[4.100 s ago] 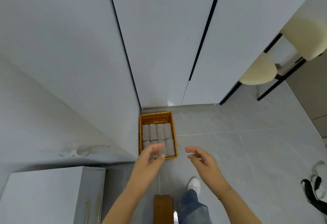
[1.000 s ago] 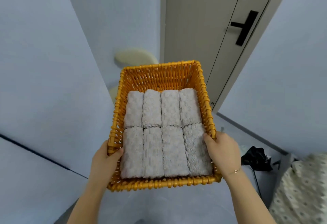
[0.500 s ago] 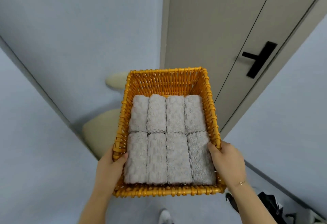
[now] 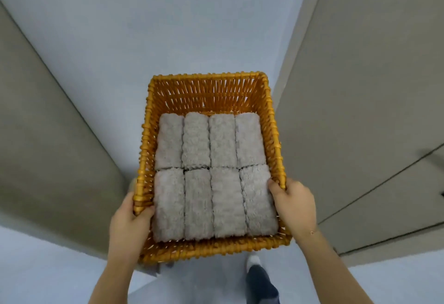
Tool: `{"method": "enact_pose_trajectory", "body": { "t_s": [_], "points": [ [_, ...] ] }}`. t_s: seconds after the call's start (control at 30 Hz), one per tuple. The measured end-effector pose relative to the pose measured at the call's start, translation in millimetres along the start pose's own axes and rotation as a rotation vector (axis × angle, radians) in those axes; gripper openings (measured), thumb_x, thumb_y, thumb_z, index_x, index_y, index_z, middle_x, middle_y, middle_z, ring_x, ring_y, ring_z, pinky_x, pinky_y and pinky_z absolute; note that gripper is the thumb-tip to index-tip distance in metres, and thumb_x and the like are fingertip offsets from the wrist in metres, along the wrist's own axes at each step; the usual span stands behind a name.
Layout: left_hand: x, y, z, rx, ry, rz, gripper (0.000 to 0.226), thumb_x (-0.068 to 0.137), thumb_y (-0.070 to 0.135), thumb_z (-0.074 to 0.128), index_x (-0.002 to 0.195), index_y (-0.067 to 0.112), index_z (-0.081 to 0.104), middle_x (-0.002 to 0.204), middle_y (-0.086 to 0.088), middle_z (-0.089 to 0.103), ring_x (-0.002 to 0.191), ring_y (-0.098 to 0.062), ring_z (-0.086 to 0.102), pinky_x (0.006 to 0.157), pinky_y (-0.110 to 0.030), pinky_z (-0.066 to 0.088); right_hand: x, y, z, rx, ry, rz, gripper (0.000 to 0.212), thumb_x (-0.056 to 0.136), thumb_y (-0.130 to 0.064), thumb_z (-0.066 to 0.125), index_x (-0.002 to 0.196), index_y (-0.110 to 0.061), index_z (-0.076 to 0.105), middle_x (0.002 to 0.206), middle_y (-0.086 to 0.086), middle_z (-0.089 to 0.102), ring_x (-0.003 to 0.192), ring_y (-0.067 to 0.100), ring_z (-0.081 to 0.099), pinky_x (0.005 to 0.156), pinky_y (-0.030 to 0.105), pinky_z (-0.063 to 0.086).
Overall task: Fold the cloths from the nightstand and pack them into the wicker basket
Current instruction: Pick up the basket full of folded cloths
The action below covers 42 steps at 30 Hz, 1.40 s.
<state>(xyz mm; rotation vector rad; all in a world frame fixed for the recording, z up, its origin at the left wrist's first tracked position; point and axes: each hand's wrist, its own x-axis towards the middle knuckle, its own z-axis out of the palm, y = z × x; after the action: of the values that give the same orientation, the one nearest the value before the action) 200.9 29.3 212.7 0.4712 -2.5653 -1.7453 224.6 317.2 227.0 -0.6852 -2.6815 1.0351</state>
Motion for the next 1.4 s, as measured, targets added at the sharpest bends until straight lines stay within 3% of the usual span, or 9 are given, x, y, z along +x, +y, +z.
{"method": "enact_pose_trajectory", "body": {
  "t_s": [0.17, 0.4, 0.53, 0.67, 0.8, 0.93, 1.13, 1.23, 1.4],
  "points": [
    [39.8, 14.9, 15.3, 0.038, 0.229, -0.112, 0.022, 0.090, 0.010, 0.060, 0.107, 0.024, 0.061, 0.092, 0.003, 0.065, 0.090, -0.027, 0.059, 0.086, -0.049, 0.048, 102.8, -14.8, 44.7, 0.056, -0.222, -0.159, 0.042, 0.097, -0.027, 0.054, 0.062, -0.006, 0.042, 0.057, 0.011, 0.046, 0.054, 0.023, 0.045, 0.050, 0.034, 0.028],
    [65.5, 7.4, 29.8, 0.141, 0.436, -0.268, 0.011, 0.084, 0.012, 0.062, 0.080, 0.020, 0.056, 0.076, -0.007, 0.062, 0.077, -0.032, 0.058, 0.067, -0.041, 0.043, 189.1, -33.6, 124.2, 0.068, -0.549, -0.280, 0.029, 0.096, -0.026, 0.051, 0.073, -0.008, 0.050, 0.065, 0.001, 0.056, 0.061, 0.019, 0.054, 0.049, 0.024, 0.035],
    [85.6, -9.9, 21.8, 0.241, 0.425, -0.368, 0.008, 0.074, 0.022, 0.054, 0.082, 0.021, 0.056, 0.074, -0.005, 0.062, 0.074, -0.028, 0.057, 0.066, -0.040, 0.043, 202.3, -35.7, 174.7, 0.098, -0.778, -0.234, 0.026, 0.091, -0.017, 0.052, 0.067, -0.024, 0.045, 0.059, -0.006, 0.051, 0.055, 0.009, 0.048, 0.049, 0.020, 0.032],
    [113.4, -45.6, 22.4, 0.265, 0.402, -0.476, 0.016, 0.085, 0.008, 0.056, 0.096, 0.019, 0.059, 0.078, -0.005, 0.062, 0.078, -0.030, 0.056, 0.068, -0.040, 0.039, 207.7, -28.6, 228.9, 0.021, -0.896, -0.129, 0.023, 0.089, -0.010, 0.050, 0.067, -0.015, 0.043, 0.064, 0.004, 0.053, 0.061, 0.017, 0.050, 0.053, 0.025, 0.035],
    [140.7, -92.2, 24.7, 0.268, 0.314, -0.622, 0.041, 0.075, 0.031, 0.051, 0.113, 0.018, 0.060, 0.086, -0.008, 0.064, 0.084, -0.032, 0.056, 0.072, -0.038, 0.038, 209.3, -13.9, 277.4, -0.085, -0.912, -0.050, 0.027, 0.091, -0.012, 0.052, 0.068, -0.019, 0.039, 0.066, -0.002, 0.048, 0.062, 0.012, 0.046, 0.052, 0.023, 0.032],
    [170.6, -140.0, 35.5, 0.229, 0.196, -0.720, 0.067, 0.065, 0.037, 0.043, 0.128, 0.017, 0.055, 0.094, -0.012, 0.065, 0.090, -0.035, 0.060, 0.078, -0.039, 0.043, 211.9, 6.2, 318.6, -0.180, -0.937, 0.050, 0.008, 0.091, -0.016, 0.051, 0.085, -0.010, 0.054, 0.079, 0.004, 0.058, 0.074, 0.021, 0.055, 0.056, 0.027, 0.037],
    [203.1, -204.1, 71.1, 0.020, 0.178, -0.753, 0.034, 0.095, 0.022, 0.060, 0.128, 0.016, 0.057, 0.115, -0.010, 0.063, 0.105, -0.030, 0.057, 0.094, -0.042, 0.046, 210.9, 49.0, 365.0, -0.144, -0.891, 0.251, 0.013, 0.090, -0.012, 0.056, 0.077, -0.014, 0.061, 0.080, 0.008, 0.065, 0.081, 0.029, 0.061, 0.065, 0.032, 0.045],
    [213.5, -235.1, 79.8, -0.106, 0.128, -0.738, 0.017, 0.094, 0.020, 0.062, 0.109, 0.029, 0.060, 0.107, -0.002, 0.066, 0.106, -0.027, 0.061, 0.085, -0.036, 0.050, 209.9, 66.3, 375.6, -0.118, -0.886, 0.346, 0.006, 0.090, -0.015, 0.061, 0.090, -0.013, 0.066, 0.090, 0.010, 0.070, 0.087, 0.029, 0.063, 0.082, 0.041, 0.053],
    [234.2, -266.0, 93.1, -0.181, 0.076, -0.742, 0.037, 0.095, 0.023, 0.061, 0.130, 0.014, 0.055, 0.118, -0.008, 0.065, 0.110, -0.027, 0.061, 0.094, -0.040, 0.051, 219.4, 76.8, 395.8, -0.125, -0.819, 0.378, 0.004, 0.094, -0.019, 0.058, 0.098, -0.018, 0.058, 0.095, 0.008, 0.064, 0.092, 0.027, 0.059, 0.084, 0.036, 0.049]
  ]
}}
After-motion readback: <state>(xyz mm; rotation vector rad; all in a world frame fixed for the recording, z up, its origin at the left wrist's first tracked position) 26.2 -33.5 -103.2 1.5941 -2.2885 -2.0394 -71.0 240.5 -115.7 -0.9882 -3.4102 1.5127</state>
